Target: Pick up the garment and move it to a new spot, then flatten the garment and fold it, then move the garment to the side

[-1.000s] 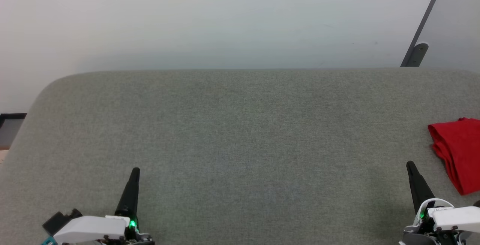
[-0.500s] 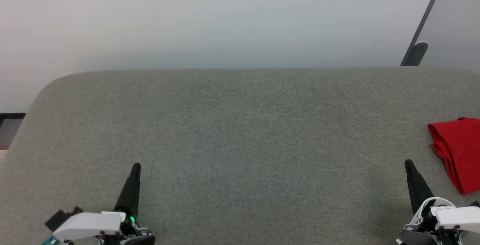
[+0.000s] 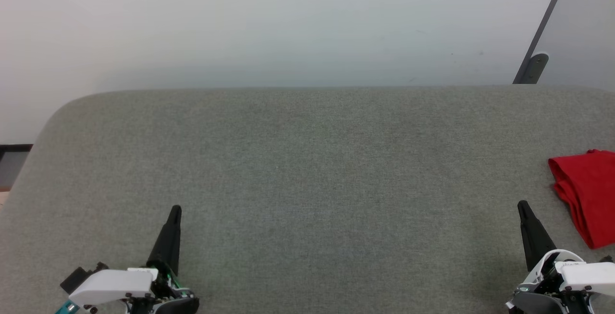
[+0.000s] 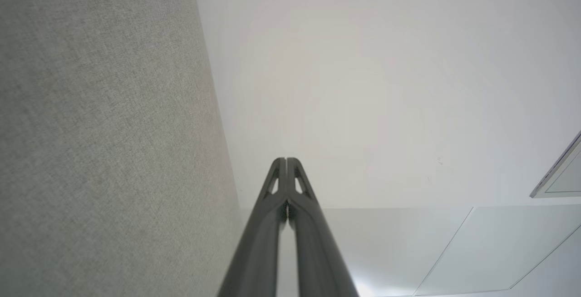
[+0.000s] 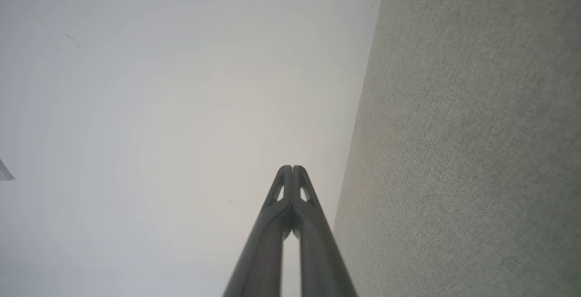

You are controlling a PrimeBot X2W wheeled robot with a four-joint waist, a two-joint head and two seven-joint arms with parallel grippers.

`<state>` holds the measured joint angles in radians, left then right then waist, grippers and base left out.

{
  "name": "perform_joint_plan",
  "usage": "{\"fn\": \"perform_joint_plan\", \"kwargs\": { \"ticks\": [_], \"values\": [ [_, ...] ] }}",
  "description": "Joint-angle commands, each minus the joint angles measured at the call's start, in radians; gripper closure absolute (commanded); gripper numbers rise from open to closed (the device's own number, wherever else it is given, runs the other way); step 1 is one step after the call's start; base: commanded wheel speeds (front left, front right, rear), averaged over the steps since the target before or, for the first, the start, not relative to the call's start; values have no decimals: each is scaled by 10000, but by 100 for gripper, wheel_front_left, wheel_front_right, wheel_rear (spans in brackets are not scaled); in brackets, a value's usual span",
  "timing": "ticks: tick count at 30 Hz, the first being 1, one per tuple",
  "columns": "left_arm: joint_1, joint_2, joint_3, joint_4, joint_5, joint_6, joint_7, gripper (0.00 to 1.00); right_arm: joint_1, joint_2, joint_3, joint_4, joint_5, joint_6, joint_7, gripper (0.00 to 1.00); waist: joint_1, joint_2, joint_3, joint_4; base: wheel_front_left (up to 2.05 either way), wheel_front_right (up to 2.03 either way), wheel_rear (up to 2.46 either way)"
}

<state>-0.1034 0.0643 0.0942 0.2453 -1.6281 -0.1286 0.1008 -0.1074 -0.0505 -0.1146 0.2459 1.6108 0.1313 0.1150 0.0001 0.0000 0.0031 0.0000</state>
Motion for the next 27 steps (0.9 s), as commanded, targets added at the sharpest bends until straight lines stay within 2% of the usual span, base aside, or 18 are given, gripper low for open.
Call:
{"fn": "perform_joint_plan", "kwargs": {
  "ticks": [1,27],
  "values": [
    [-95,-15,28,9,0,-38,5,100,-26,31,-15,-22,33,-10,19,100,-1,0,0,0,0,0,0],
    [-103,-56,82,12,71,-38,51,100,-26,30,-9,-22,36,-10,17,100,-1,0,0,0,0,0,0]
  ]
}}
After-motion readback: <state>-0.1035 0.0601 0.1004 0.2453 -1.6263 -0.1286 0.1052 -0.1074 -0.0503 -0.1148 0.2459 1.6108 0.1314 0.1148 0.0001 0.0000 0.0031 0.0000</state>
